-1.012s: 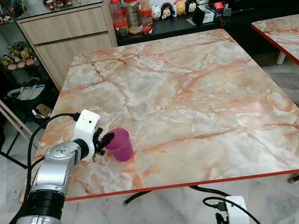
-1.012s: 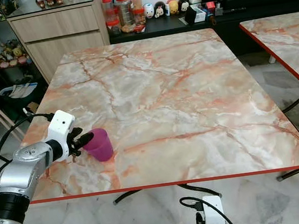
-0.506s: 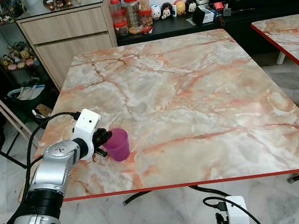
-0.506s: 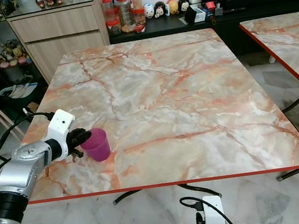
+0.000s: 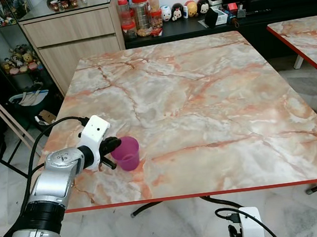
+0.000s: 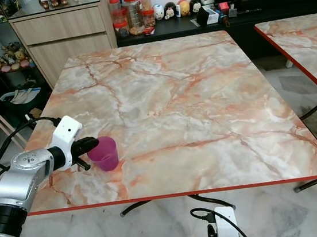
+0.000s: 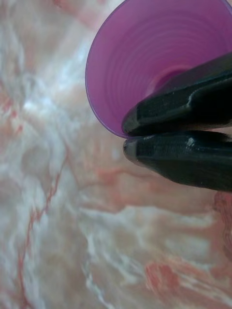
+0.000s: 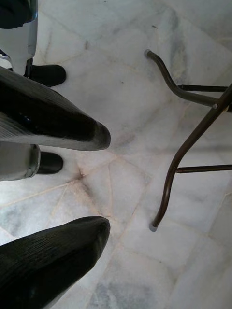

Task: Setting the table

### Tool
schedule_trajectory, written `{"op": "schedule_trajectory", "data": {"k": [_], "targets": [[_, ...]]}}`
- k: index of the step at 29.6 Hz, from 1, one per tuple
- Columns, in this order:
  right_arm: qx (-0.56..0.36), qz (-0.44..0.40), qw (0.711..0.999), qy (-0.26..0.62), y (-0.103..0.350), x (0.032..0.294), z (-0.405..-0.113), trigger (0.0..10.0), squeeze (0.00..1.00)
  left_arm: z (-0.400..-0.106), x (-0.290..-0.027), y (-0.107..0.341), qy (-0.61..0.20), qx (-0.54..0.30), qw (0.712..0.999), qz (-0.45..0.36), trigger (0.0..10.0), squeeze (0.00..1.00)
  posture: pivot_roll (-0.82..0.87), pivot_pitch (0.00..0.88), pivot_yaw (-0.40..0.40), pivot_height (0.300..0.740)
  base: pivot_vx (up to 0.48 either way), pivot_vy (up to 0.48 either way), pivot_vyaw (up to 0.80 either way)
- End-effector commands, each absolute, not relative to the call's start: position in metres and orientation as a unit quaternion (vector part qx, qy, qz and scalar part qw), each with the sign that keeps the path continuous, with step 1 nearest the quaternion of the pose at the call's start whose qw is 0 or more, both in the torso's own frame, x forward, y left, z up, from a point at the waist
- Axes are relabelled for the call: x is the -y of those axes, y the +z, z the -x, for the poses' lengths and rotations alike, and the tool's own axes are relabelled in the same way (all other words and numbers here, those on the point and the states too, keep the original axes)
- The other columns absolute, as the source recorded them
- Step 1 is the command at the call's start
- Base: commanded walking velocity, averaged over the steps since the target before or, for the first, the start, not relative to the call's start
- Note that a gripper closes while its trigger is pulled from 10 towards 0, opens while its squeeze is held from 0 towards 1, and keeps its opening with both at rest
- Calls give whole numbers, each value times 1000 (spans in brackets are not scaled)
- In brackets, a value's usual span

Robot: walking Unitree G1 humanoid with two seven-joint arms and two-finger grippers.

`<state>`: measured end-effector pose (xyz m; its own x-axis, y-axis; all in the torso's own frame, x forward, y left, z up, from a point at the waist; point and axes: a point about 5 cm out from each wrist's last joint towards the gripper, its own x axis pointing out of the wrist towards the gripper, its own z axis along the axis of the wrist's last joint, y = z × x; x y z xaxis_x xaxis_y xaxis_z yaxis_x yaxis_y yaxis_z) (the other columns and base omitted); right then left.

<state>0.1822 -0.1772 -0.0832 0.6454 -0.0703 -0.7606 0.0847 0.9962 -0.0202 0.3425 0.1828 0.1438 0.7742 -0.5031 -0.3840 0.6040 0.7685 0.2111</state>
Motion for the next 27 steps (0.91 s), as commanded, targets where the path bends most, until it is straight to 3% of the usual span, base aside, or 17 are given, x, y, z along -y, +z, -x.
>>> {"op": "schedule_trajectory", "data": {"k": [1, 8, 9, 10, 13, 16, 18, 23, 27], "targets": [[-413, -12, 910, -41, -81, 176, -186, 10000, 0, -349, -194, 138, -232, -147, 952, -135, 0, 0, -19, 0, 47, 740, 0, 0, 0], [-416, -11, 909, -41, -82, 178, -184, 10000, 0, -356, -209, 152, -134, -53, 989, -19, 0, 0, -10, 0, 33, 740, 0, 0, 0], [-416, -10, 908, -40, -82, 178, -184, 10000, 0, -356, -217, 155, -94, -30, 995, -10, 7765, 0, -9, 0, 31, 740, 0, 0, 0], [-416, -10, 908, -40, -82, 178, -184, 10000, 0, -357, -224, 156, -67, -21, 998, -6, 10000, 0, -11, 0, 30, 740, 0, 0, 0], [-414, -9, 909, -40, -81, 179, -185, 10000, 0, -354, -253, 161, 43, 26, 998, 48, 10000, 0, -11, 0, 30, 740, 0, 0, 0], [-414, -9, 909, -40, -81, 179, -186, 10000, 0, -354, -257, 161, 62, 34, 996, 60, 10000, 0, -11, 0, 30, 740, 0, 0, 0], [-411, -10, 910, -41, -81, 179, -187, 10000, 0, -338, -302, 161, 201, 71, 973, 84, 10000, 0, -9, 0, 26, 740, 0, 0, 0], [-411, -13, 911, -41, -81, 178, -187, 10000, 0, -307, -349, 151, 358, 70, 930, 38, 10000, 0, -3, 0, 26, 740, 0, 0, 0], [-410, -14, 911, -41, -81, 177, -187, 10000, 0, -288, -370, 144, 423, 57, 904, -7, 10000, 0, -2, 0, 28, 740, 0, 0, 0]]}}
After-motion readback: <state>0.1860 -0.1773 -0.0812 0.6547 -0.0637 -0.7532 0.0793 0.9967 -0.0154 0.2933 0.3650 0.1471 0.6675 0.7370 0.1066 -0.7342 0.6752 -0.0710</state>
